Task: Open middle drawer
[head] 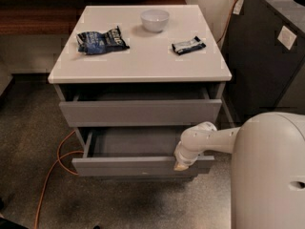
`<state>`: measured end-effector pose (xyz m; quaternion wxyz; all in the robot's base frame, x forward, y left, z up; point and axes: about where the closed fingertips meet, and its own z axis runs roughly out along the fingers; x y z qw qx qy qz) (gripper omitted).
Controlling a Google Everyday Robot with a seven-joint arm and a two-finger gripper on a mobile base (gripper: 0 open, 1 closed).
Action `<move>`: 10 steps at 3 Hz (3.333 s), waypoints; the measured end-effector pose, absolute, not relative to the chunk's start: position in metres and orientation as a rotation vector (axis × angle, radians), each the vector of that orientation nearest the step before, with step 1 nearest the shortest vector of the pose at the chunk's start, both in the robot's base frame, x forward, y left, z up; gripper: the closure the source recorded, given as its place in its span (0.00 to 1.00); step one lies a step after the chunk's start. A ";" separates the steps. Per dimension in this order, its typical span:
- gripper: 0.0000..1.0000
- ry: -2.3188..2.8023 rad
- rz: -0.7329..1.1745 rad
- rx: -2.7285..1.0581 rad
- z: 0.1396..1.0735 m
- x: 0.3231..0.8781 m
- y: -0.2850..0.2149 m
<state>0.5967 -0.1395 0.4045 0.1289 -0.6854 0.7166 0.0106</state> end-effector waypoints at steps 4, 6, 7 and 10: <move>1.00 2.008 0.134 -2.047 0.426 0.557 -0.122; 1.00 1.984 0.165 -2.068 0.431 0.545 -0.117; 1.00 1.967 0.194 -2.087 0.432 0.534 -0.113; 1.00 1.929 0.265 -2.133 0.431 0.510 -0.104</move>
Offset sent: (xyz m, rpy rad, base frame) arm -0.0882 0.0346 0.0432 0.1135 0.0881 0.1567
